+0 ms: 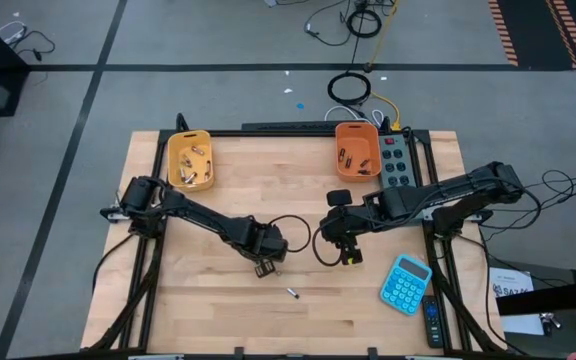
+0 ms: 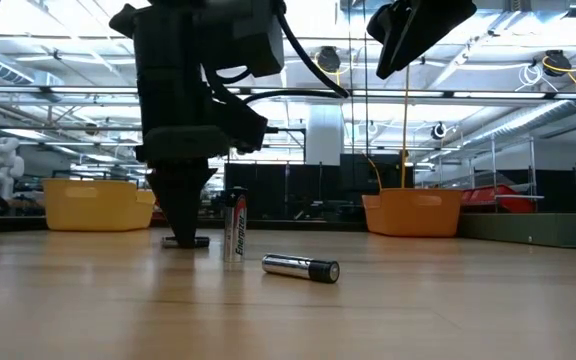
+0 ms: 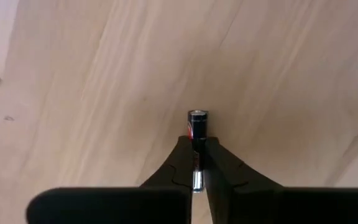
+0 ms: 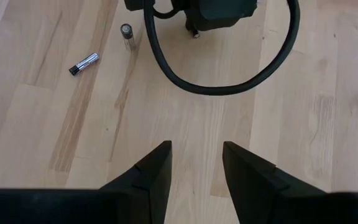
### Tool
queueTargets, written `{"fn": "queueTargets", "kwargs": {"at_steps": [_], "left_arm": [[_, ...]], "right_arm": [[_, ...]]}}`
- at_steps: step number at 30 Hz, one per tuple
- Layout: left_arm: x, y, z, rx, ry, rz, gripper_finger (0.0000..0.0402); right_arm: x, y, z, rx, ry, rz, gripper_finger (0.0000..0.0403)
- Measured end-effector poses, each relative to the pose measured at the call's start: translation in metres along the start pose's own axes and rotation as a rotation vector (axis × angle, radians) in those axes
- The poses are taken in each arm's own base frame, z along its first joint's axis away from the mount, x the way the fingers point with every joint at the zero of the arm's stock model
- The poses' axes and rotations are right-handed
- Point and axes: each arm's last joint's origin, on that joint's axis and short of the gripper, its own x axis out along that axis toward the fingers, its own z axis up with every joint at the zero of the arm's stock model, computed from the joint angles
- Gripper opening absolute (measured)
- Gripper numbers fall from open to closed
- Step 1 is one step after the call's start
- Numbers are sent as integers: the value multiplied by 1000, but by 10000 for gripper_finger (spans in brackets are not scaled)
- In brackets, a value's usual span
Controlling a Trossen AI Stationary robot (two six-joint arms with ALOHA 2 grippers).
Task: Sort batteries
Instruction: Put the silver battery into the yellow bin
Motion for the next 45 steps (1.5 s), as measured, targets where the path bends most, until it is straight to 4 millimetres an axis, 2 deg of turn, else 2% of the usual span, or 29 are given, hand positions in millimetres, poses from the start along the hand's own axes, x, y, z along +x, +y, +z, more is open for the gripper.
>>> {"fn": "queueTargets", "kwargs": {"at_steps": [8,11,15,20,24,27,33,38,45], "left_arm": [[-2,1,0,23,4,-10,18],[-9,4,-3,1,22,-29,18],[-32,15,-6,-38,3,-3,18],[-59,54,0,-134,-55,72,17],[-68,104,-4,-266,-62,87,17],[-81,145,-16,-382,-101,85,17],[-109,214,-58,-597,-180,107,17],[-113,243,-87,-673,-121,120,17],[-98,255,-99,-727,-35,116,21]], "right_arm": [[0,0,0,0,-1,0,134],[0,0,0,-5,0,0,134],[0,-1,0,-18,0,-5,134],[1,-8,2,-20,-24,-19,134],[2,-16,5,-3,-48,-33,134],[2,-20,4,18,-45,-39,134],[2,-21,4,98,-48,-39,134],[2,-21,7,130,-80,-38,134],[6,-24,15,104,-150,-15,134]]}}
